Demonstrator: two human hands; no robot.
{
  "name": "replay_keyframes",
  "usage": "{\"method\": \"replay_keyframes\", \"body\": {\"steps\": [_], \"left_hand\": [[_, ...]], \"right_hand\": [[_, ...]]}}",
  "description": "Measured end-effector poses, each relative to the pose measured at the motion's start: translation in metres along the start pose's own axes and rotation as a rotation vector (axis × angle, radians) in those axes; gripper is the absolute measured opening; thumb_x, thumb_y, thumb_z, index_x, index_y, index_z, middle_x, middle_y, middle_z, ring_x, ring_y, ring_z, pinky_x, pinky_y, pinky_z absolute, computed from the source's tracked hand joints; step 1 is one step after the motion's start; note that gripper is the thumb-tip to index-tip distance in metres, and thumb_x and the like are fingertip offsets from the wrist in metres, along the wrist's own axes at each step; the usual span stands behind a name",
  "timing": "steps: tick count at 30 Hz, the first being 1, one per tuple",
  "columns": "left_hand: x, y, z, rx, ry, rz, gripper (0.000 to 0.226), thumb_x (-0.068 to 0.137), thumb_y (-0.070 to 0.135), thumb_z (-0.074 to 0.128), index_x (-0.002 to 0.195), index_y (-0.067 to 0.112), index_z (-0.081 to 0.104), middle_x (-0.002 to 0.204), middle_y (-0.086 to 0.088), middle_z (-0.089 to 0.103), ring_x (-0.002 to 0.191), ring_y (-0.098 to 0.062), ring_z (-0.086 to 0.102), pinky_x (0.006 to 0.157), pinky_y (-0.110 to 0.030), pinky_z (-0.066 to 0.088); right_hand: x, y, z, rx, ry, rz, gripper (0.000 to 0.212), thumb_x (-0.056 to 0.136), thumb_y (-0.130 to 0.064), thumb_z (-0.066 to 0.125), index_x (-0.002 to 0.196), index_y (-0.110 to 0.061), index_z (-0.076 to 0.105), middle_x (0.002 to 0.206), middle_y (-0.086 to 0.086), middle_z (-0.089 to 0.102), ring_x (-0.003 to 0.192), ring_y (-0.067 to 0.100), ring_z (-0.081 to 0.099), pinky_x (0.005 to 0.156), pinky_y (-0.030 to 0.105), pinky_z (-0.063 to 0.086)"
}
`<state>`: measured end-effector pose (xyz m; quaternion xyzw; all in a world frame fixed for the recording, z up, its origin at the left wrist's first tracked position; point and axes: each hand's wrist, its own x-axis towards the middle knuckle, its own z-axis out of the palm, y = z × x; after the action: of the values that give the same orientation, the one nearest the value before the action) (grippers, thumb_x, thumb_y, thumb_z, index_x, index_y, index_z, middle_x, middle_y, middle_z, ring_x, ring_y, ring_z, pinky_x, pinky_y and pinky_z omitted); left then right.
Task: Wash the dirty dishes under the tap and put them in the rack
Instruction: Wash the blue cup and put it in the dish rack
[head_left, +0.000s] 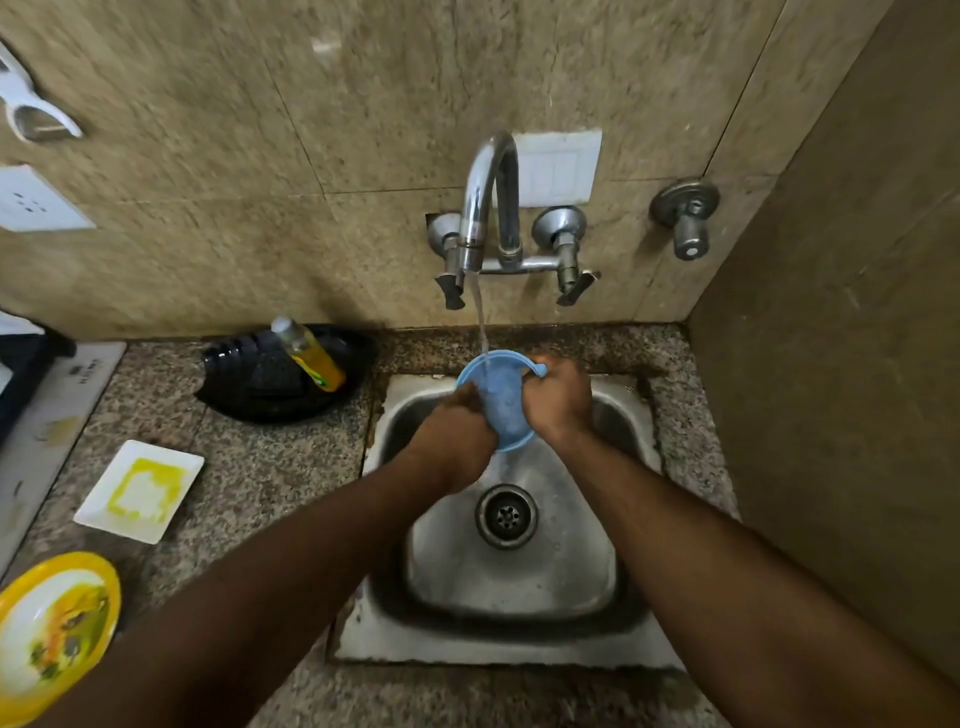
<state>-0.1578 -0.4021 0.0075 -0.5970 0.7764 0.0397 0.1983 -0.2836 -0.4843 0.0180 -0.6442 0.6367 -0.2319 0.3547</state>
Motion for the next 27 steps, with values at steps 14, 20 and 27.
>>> {"method": "replay_keyframes", "body": {"steps": [14, 20, 27], "left_hand": [[-0.015, 0.005, 0.021, -0.563, 0.213, 0.052, 0.038, 0.100, 0.052, 0.052, 0.128, 0.033, 0.069, 0.119, 0.001, 0.074, 0.110, -0.021, 0.066, 0.089, -0.025, 0.046], [-0.011, -0.046, 0.017, 0.020, 0.108, 0.279, 0.079, 0.094, 0.074, 0.019, 0.116, 0.020, 0.072, 0.117, -0.005, 0.072, 0.120, -0.027, 0.062, 0.112, -0.044, 0.042], [-0.018, -0.017, 0.019, -0.078, 0.160, 0.048, 0.099, 0.093, 0.077, 0.014, 0.130, 0.000, 0.065, 0.135, -0.019, 0.065, 0.145, -0.030, 0.044, 0.127, -0.045, 0.020]], "right_hand": [[-0.012, 0.017, 0.011, 0.208, 0.008, 0.120, 0.025, 0.086, -0.005, 0.059, 0.099, -0.013, 0.078, 0.088, 0.007, 0.073, 0.083, 0.023, 0.064, 0.073, 0.027, 0.042], [-0.017, 0.018, 0.010, 0.171, -0.039, 0.057, 0.023, 0.092, -0.008, 0.058, 0.105, -0.013, 0.077, 0.091, 0.004, 0.074, 0.083, 0.020, 0.065, 0.071, 0.023, 0.040], [-0.014, 0.017, 0.013, 0.118, 0.035, 0.057, 0.030, 0.090, -0.012, 0.057, 0.111, -0.019, 0.077, 0.098, 0.008, 0.076, 0.090, 0.027, 0.068, 0.074, 0.025, 0.043]]}}
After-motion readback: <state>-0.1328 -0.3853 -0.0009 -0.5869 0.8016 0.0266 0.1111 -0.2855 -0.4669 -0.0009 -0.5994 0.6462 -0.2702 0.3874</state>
